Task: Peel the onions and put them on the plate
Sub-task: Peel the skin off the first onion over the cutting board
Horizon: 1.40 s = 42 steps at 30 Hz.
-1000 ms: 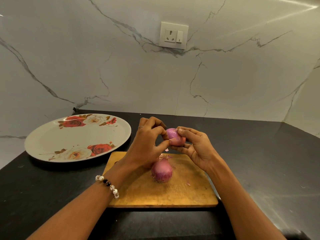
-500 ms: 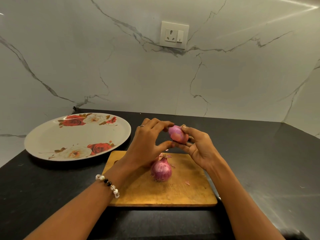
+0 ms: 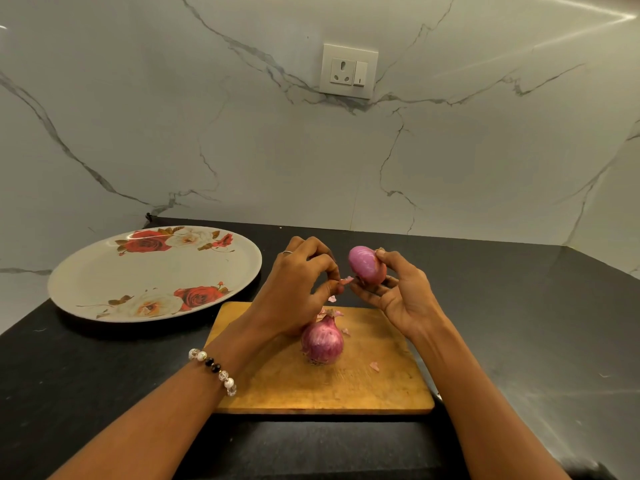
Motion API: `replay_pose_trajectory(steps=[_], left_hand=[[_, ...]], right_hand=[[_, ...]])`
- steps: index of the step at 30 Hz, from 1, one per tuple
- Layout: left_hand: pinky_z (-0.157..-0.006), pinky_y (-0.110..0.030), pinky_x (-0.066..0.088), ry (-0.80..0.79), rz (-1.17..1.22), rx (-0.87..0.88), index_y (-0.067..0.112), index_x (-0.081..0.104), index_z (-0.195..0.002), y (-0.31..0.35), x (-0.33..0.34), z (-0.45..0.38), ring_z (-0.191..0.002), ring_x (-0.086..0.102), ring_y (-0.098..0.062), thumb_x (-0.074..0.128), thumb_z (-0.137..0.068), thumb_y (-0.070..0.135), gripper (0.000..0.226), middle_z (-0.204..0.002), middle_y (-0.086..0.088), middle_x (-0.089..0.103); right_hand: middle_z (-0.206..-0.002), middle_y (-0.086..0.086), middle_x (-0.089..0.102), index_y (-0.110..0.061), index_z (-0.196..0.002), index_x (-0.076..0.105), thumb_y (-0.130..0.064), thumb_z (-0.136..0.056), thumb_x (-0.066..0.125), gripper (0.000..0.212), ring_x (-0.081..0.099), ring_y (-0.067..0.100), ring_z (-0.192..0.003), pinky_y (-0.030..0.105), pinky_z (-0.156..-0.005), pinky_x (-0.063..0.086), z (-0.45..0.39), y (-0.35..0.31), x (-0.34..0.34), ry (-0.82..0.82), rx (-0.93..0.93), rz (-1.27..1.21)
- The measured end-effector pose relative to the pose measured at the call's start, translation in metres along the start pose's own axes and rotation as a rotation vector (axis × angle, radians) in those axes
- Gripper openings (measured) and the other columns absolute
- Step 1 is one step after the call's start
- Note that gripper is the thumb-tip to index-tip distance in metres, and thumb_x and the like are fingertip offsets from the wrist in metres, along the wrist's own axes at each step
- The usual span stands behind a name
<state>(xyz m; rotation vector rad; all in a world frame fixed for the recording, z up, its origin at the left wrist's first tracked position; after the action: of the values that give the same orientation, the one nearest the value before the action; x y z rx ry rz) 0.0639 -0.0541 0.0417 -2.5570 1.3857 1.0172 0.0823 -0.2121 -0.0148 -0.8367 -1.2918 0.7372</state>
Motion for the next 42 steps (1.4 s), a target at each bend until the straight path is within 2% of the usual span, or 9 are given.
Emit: replay_pose_trajectory(steps=[4, 8, 11, 14, 17, 25, 31, 37, 42], left_hand=[[-0.069, -0.033, 0.047, -0.006, 0.015, -0.047, 0.015, 0.072, -0.084, -0.006, -0.001, -0.001, -0.088, 0.047, -0.011, 0.078, -0.075, 0.019, 0.011, -0.092, 0.0, 0.062], [-0.072, -0.038, 0.053, -0.037, 0.055, -0.016, 0.017, 0.074, -0.091, -0.005, -0.001, 0.0, -0.085, 0.054, -0.009, 0.074, -0.078, 0.011, 0.014, -0.091, 0.002, 0.068], [-0.075, -0.025, 0.056, 0.01, 0.114, -0.046, 0.012, 0.071, -0.1, -0.004, -0.005, 0.0, -0.081, 0.06, -0.008, 0.074, -0.08, 0.017, 0.021, -0.094, -0.002, 0.07], [-0.074, -0.006, 0.048, 0.06, 0.164, -0.076, 0.011, 0.067, -0.111, -0.004, -0.01, -0.001, -0.082, 0.06, -0.006, 0.072, -0.08, 0.023, 0.034, -0.099, -0.002, 0.068], [-0.073, -0.003, 0.046, 0.071, 0.174, -0.097, 0.012, 0.065, -0.117, -0.006, -0.011, -0.001, -0.085, 0.06, -0.008, 0.072, -0.081, 0.025, 0.039, -0.103, -0.002, 0.066], [-0.072, -0.001, 0.045, 0.121, 0.136, -0.129, 0.014, 0.068, -0.114, -0.013, -0.017, -0.001, -0.087, 0.056, -0.009, 0.074, -0.08, 0.014, 0.035, -0.102, -0.006, 0.065], [-0.07, -0.002, 0.046, 0.135, 0.13, -0.127, 0.013, 0.068, -0.114, -0.014, -0.018, 0.001, -0.091, 0.059, -0.011, 0.073, -0.081, 0.012, 0.034, -0.105, -0.007, 0.068], [-0.076, -0.003, 0.047, 0.127, 0.205, -0.097, 0.008, 0.07, -0.107, -0.009, -0.019, -0.001, -0.089, 0.062, -0.008, 0.077, -0.076, 0.016, 0.033, -0.105, -0.008, 0.069], [-0.071, -0.004, 0.048, 0.118, 0.233, -0.151, 0.006, 0.069, -0.098, -0.015, -0.016, -0.001, -0.081, 0.063, -0.006, 0.079, -0.073, 0.014, 0.028, -0.102, -0.007, 0.068]], right_hand=[[-0.115, 0.023, 0.05, -0.01, -0.105, 0.057, -0.014, -0.093, 0.061, 0.013, 0.063, 0.035, -0.094, 0.048, -0.085, 0.056, 0.0, -0.003, -0.003, 0.001, -0.006, -0.015], [-0.121, 0.022, 0.052, -0.008, -0.11, 0.06, -0.014, -0.092, 0.061, 0.018, 0.063, 0.033, -0.097, 0.043, -0.079, 0.059, 0.0, 0.0, 0.002, -0.04, -0.015, 0.061], [-0.123, 0.022, 0.055, -0.006, -0.117, 0.062, -0.013, -0.092, 0.062, 0.026, 0.064, 0.032, -0.097, 0.039, -0.072, 0.061, -0.001, -0.001, 0.007, -0.095, -0.037, 0.106], [-0.121, 0.021, 0.06, -0.004, -0.118, 0.063, -0.012, -0.087, 0.064, 0.032, 0.066, 0.031, -0.098, 0.04, -0.074, 0.062, 0.001, -0.004, 0.017, -0.19, -0.075, 0.149], [-0.124, 0.021, 0.061, -0.005, -0.118, 0.064, -0.009, -0.078, 0.065, 0.039, 0.066, 0.037, -0.108, 0.048, -0.082, 0.061, 0.002, -0.002, 0.026, -0.283, -0.085, 0.156], [-0.132, 0.024, 0.057, -0.005, -0.133, 0.056, 0.02, -0.089, 0.048, 0.051, 0.062, 0.042, -0.116, 0.055, -0.093, 0.054, 0.0, 0.0, 0.03, -0.387, -0.137, 0.27], [-0.129, 0.022, 0.058, -0.01, -0.128, 0.061, 0.007, -0.073, 0.07, 0.058, 0.066, 0.039, -0.11, 0.052, -0.086, 0.057, 0.002, -0.002, 0.03, -0.376, -0.157, 0.317], [-0.126, 0.022, 0.058, -0.01, -0.125, 0.062, 0.004, -0.067, 0.074, 0.061, 0.068, 0.04, -0.105, 0.045, -0.078, 0.062, 0.004, -0.006, 0.031, -0.377, -0.17, 0.285], [-0.127, 0.021, 0.058, -0.013, -0.124, 0.063, 0.0, -0.065, 0.078, 0.063, 0.067, 0.04, -0.107, 0.054, -0.084, 0.058, 0.001, -0.006, 0.029, -0.369, -0.205, 0.361]])
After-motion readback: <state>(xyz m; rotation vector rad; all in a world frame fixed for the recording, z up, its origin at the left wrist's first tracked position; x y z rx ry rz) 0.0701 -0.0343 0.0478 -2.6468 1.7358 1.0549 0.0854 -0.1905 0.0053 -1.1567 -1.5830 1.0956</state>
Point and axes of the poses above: each hand's wrist, its own z-axis away from the middle knuckle, its own x-axis out of the palm, y = z × x, the point moved 9 cm from there along -z, towards the middle knuckle
